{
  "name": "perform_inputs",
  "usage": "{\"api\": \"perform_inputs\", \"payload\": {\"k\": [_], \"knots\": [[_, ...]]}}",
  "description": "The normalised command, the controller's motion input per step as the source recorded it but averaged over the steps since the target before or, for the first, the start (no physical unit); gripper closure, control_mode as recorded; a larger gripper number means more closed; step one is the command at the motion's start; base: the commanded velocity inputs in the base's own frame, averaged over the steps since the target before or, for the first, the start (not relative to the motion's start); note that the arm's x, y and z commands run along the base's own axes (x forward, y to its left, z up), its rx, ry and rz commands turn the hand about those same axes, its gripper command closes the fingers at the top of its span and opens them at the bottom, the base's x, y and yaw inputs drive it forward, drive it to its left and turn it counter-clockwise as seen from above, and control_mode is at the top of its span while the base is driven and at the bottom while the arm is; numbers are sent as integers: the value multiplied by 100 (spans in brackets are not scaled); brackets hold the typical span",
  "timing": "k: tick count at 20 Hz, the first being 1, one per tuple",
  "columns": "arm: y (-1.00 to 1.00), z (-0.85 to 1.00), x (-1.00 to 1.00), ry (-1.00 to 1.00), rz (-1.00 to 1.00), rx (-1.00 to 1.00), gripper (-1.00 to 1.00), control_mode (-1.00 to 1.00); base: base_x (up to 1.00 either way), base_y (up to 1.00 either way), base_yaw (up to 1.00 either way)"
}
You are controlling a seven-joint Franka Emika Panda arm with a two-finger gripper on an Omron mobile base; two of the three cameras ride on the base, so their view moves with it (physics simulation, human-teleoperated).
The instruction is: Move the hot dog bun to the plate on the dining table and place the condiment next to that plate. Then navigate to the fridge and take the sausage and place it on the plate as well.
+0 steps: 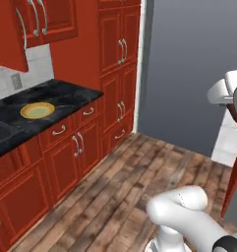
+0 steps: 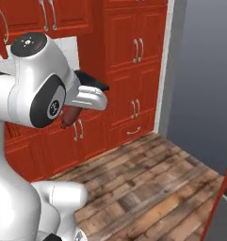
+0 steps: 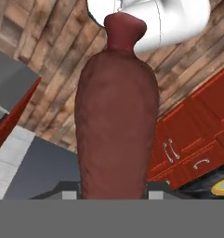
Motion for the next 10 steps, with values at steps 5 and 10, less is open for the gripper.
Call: {"api": "perform_inputs", "payload": {"k": [5,10], "knots": [[0,0,0,0,0,0,100,100,-9,39,94],[0,0,0,0,0,0,100,100,0,23,94]]}}
